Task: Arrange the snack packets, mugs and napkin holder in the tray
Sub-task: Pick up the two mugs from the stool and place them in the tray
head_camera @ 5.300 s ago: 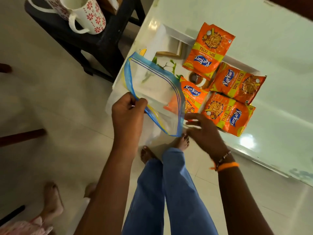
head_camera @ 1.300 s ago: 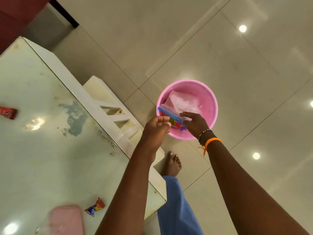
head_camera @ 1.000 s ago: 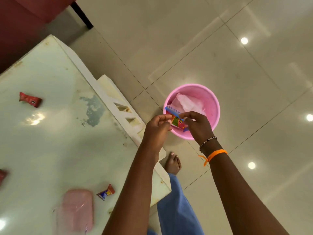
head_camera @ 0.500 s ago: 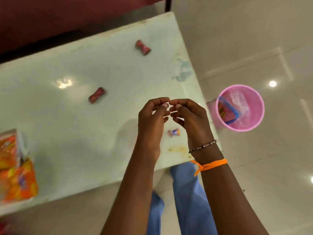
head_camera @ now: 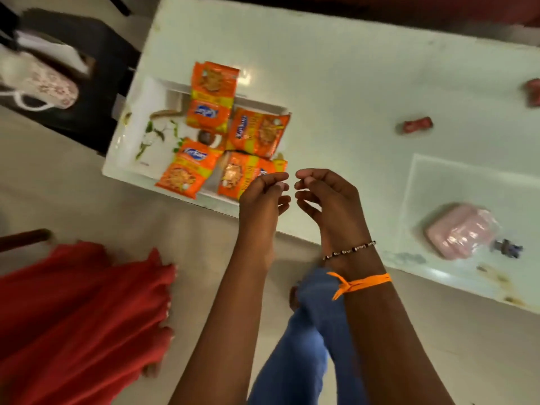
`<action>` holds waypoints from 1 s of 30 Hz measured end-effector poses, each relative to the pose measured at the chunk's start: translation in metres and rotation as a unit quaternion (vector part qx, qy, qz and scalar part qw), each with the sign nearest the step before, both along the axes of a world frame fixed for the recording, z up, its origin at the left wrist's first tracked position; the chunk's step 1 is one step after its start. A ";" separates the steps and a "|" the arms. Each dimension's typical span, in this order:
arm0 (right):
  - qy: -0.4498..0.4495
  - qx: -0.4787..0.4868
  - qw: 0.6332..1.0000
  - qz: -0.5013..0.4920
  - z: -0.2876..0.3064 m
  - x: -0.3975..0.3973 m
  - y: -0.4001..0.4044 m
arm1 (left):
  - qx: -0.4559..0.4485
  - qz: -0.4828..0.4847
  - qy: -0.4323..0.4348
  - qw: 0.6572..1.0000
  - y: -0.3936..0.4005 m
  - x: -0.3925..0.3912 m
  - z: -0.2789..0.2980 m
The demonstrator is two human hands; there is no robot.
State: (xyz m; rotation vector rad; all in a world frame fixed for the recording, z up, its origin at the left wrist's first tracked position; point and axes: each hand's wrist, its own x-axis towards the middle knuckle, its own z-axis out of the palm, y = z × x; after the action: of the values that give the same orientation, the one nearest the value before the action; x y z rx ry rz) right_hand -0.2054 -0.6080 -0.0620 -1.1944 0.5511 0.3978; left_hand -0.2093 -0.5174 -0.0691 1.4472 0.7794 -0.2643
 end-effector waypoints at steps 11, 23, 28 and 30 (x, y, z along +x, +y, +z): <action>0.020 -0.032 0.996 0.079 -0.025 0.091 0.150 | -0.008 0.109 0.018 0.994 0.154 0.076 -0.025; 0.051 -0.040 0.986 0.155 -0.043 0.139 0.313 | -0.015 0.153 0.016 0.988 0.312 0.117 -0.041; 0.048 -0.056 0.981 0.182 -0.048 0.150 0.381 | -0.018 0.164 0.038 0.986 0.384 0.129 -0.045; 0.045 -0.063 0.979 0.191 -0.050 0.153 0.414 | -0.013 0.175 0.046 0.983 0.419 0.132 -0.048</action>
State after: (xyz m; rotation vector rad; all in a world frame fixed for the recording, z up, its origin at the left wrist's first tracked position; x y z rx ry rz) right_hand -0.0521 -0.1940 -0.1122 -1.4132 0.4279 0.7566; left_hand -0.0769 -0.0981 -0.1173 1.2541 1.0849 -0.0707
